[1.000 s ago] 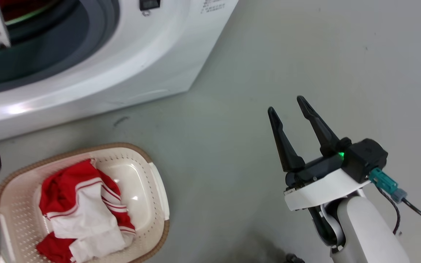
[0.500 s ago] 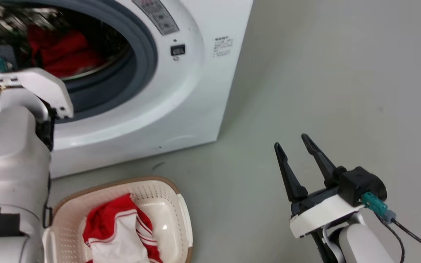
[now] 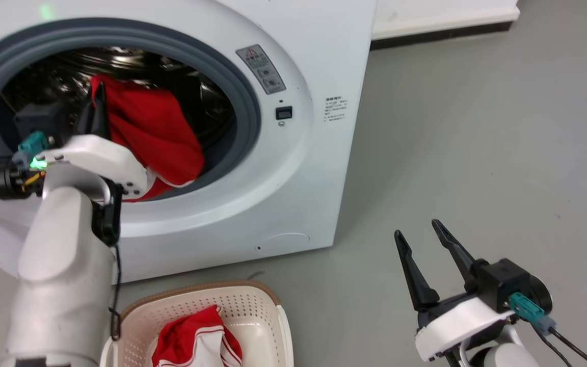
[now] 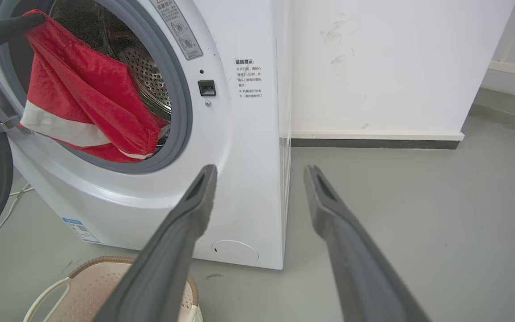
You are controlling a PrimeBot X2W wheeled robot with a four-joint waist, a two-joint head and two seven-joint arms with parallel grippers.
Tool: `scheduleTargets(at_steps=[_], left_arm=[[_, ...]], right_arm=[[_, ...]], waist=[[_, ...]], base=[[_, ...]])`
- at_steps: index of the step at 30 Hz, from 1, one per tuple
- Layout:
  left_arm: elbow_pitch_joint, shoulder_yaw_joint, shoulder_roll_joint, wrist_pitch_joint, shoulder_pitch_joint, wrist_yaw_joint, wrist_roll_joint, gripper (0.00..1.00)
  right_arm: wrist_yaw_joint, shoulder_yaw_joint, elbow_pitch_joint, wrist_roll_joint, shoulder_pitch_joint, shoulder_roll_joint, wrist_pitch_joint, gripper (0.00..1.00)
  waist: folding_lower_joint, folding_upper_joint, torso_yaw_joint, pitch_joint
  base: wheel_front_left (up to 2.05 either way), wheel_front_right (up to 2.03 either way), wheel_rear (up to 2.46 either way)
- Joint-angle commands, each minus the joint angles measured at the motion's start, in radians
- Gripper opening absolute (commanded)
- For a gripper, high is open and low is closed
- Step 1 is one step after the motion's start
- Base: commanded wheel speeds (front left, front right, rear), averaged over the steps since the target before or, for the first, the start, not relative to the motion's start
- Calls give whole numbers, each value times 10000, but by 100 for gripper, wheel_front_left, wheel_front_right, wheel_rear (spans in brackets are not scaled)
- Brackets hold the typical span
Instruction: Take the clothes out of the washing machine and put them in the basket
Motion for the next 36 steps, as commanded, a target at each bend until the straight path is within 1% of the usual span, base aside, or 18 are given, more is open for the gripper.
scheduleTargets(at_steps=[1,5,7,10,13,15,20,23,26,29,32,36], left_arm=[[-175,33,-42,-46,213,22,-1,0],[-1834,209,-411,-38,1310,223,47,0],[-2611,121,-535,-38,1801,189,155,0],[-3724,110,-781,-37,2653,341,153,0],[-4711,22,-910,6,3504,445,177,0],[-5413,-79,-923,133,4034,478,218,0],[-7089,-258,-1080,670,5502,747,193,0],[-7811,-356,-1240,969,6300,914,48,0],[-8078,-514,-1433,1167,6968,1079,-161,0],[-7790,-589,-1563,1248,7423,1213,-439,0],[-7069,-780,-1671,1119,7534,1168,-723,0],[-5521,-1106,-1698,861,6985,905,-723,0]], right_arm=[[-7,-22,-77,-46,141,5,7,100],[-7,-147,-319,-150,388,5,229,100],[-7,-172,-452,-205,507,5,329,100],[-7,-184,-617,-245,623,5,469,100],[-7,-187,-728,-266,752,5,599,100],[-7,-150,-834,-216,783,5,648,100],[-5,-146,-975,-231,852,5,711,100],[-7,-171,-1058,-253,791,5,732,100],[-7,-153,-1149,-275,621,5,729,100],[-7,-119,-1202,-306,454,5,688,100],[-5,-55,-1219,-278,233,5,626,100],[-7,27,-1197,-304,-89,5,540,100]], waist=[[2,0,118,-144],[2,0,287,-362],[2,0,361,-407],[2,0,468,-497],[2,0,564,-536],[2,0,610,-507],[2,0,766,-335],[2,0,882,-89],[2,0,991,271],[2,0,1046,678],[2,0,1069,1187],[2,0,1054,1917]], base=[[0,0,0],[0,0,0],[0,0,0],[0,0,0],[0,0,0],[0,0,0],[0,0,0],[0,0,0],[0,0,0],[0,0,0],[0,0,0],[0,0,0]])
